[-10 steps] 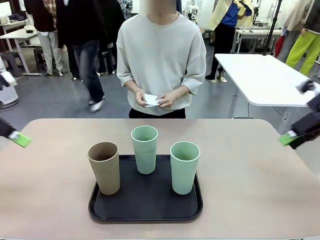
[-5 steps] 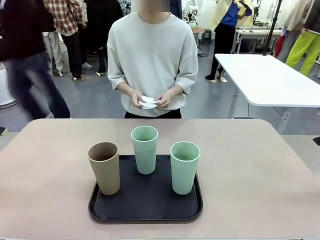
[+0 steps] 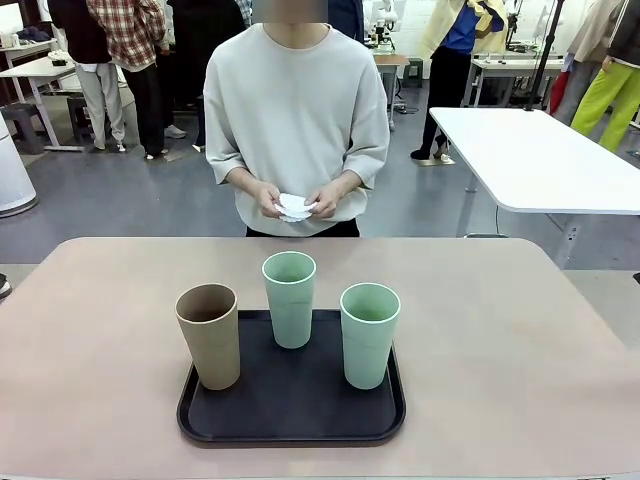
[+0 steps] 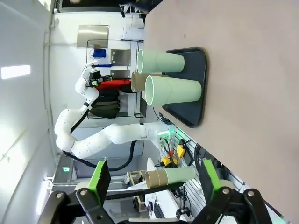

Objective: Place coasters on the table and set cups on them.
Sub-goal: Pick up one Reusable plastic cup and place it on a coaster set by the human.

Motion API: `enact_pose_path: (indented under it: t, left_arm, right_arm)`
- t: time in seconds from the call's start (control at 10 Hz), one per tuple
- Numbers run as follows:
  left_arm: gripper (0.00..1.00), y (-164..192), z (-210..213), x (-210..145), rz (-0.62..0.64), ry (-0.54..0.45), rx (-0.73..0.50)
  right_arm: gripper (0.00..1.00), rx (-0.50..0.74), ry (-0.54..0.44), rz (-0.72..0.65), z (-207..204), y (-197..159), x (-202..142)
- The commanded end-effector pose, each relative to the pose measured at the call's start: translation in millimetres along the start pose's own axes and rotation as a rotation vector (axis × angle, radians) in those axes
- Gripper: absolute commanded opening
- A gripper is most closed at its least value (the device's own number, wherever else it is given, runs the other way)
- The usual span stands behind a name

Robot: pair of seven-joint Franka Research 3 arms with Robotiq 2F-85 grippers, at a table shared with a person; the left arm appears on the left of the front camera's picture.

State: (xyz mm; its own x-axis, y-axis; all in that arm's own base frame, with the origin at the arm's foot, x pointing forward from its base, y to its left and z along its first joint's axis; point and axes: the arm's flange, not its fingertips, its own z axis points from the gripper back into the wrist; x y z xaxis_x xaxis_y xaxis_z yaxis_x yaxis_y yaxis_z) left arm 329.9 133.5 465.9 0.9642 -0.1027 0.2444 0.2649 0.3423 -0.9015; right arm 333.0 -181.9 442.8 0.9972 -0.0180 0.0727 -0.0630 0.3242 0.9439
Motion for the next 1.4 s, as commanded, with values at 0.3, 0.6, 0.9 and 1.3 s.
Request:
enact_pose_path:
  t: [0.3, 0.6, 0.9, 1.3]
  left_arm:
    - [1.0, 0, 0, 0, 0.0, 0.0, 0.0]
    - [1.0, 0, 0, 0, 0.0, 0.0, 0.0]
    - [1.0, 0, 0, 0, 0.0, 0.0, 0.0]
    - [1.0, 0, 0, 0, 0.0, 0.0, 0.0]
  right_arm:
    - [1.0, 0.004, 0.001, 0.0, 0, -1, 0]
    - [1.0, 0.004, 0.001, 0.0, 0, -1, 0]
    - [1.0, 0.004, 0.001, 0.0, 0, -1, 0]
    - [1.0, 0.004, 0.001, 0.0, 0, -1, 0]
